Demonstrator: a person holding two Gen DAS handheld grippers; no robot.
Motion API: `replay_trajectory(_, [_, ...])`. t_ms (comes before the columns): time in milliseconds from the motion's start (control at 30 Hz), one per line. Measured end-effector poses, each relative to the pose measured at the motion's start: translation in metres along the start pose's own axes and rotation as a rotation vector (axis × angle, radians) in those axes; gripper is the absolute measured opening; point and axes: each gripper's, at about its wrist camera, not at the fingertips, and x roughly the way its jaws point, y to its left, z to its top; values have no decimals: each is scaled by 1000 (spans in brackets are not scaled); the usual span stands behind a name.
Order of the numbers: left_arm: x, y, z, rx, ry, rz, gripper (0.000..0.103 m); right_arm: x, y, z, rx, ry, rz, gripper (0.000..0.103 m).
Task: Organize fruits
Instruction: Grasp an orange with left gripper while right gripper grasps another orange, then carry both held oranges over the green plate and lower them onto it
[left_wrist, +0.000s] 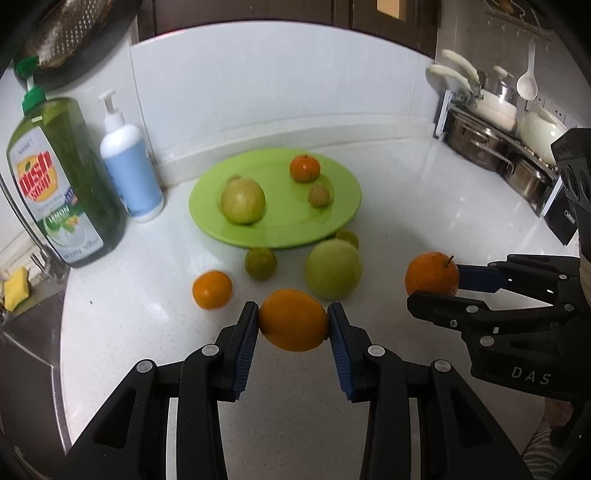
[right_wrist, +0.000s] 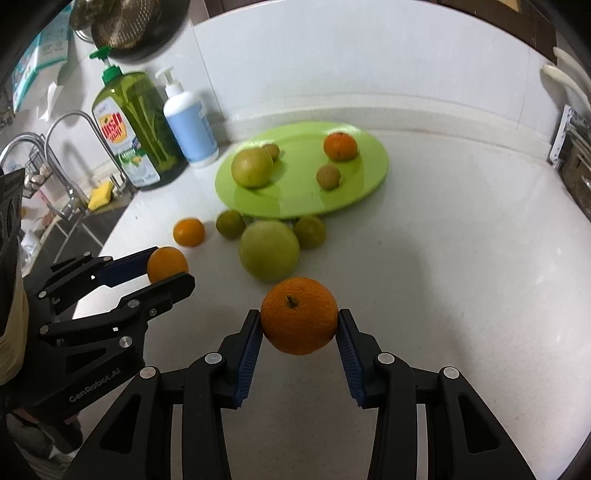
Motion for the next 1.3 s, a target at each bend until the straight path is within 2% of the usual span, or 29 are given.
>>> replay_trajectory(533, [-12,10,49,6,-100,41,38,-17,-3,40,-23,-118,-18,42])
replay_trajectory(1000, [15,17,103,27,-126,39,38,-6,-19,90,-52,-166,-40,42])
replay_trajectory(1300, [45,31,138,25,-106,35,38,27,-29,138,-73,-152,-45,42])
